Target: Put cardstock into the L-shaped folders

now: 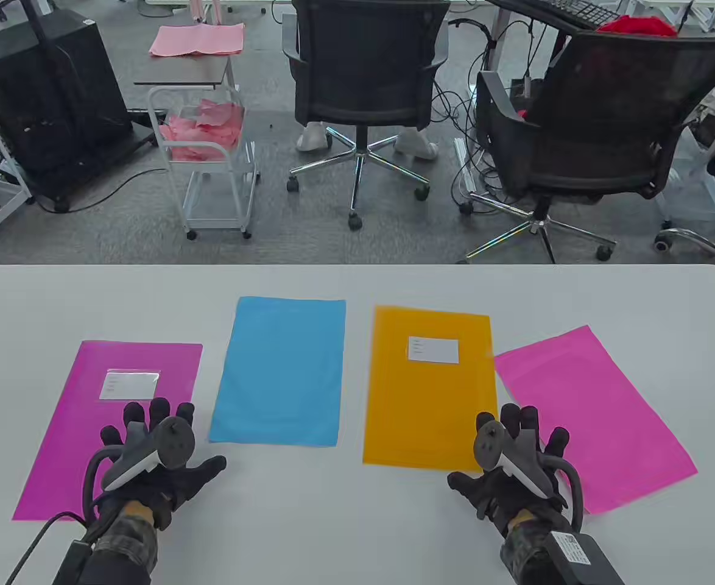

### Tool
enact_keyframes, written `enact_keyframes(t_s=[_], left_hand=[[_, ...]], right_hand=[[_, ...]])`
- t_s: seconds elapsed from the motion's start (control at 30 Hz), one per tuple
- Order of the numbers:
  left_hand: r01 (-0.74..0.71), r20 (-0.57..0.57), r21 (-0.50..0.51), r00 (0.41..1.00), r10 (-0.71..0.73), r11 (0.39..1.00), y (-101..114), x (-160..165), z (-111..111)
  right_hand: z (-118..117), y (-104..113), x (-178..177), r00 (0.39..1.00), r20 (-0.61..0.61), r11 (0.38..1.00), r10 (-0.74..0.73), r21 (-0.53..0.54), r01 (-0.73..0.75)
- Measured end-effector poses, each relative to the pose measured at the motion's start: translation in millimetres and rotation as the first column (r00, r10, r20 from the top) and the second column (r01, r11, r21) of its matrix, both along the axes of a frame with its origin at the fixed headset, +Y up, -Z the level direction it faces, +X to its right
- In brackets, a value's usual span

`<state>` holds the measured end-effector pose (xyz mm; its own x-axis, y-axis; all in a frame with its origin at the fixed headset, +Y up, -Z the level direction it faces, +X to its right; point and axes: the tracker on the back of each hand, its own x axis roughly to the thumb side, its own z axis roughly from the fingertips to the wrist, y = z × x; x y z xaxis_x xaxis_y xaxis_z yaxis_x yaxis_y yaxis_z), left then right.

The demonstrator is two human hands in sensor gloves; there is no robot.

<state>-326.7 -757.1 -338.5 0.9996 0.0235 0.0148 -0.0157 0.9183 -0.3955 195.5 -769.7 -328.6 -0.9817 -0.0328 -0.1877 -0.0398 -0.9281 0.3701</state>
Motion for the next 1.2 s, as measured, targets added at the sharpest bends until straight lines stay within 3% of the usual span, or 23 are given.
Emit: enact_keyframes(t_s=[0.6,0.77,0.83,1.0,1.2], left_hand=[[-0.027,-0.006,0.01,1.0,0.027,1.0,0.1,1.9,-0.9],[-0.046,-0.014,0.009,0.999,0.046,0.999,1.3,1.7,-1.1],[-0.065,-0.023,0.01,0.998,0.065,0.998,2.7,-0.4,-1.2],[-0.142,-0.041,0.011,0.989,0.142,0.99,7.1,-2.3,-1.9],[-0.176,-0.037,0.012,0.984,0.176,0.984,7.9,-1.1,-2.9]], right_hand=[[-3.9,3.9,-13.4,0.999,0.024,0.999,0.032,0.017,-0.033],[-24.6,3.2,-27.8,0.964,0.265,0.999,-0.013,-0.046,0.026],[-35.8,2.2,-34.6,0.927,0.374,0.991,0.018,-0.129,0.033],[-51.7,-10.9,-47.4,0.856,0.513,0.937,0.059,-0.324,0.129],[-63.2,-0.7,-50.6,0.82,0.572,0.96,0.01,-0.236,0.153]])
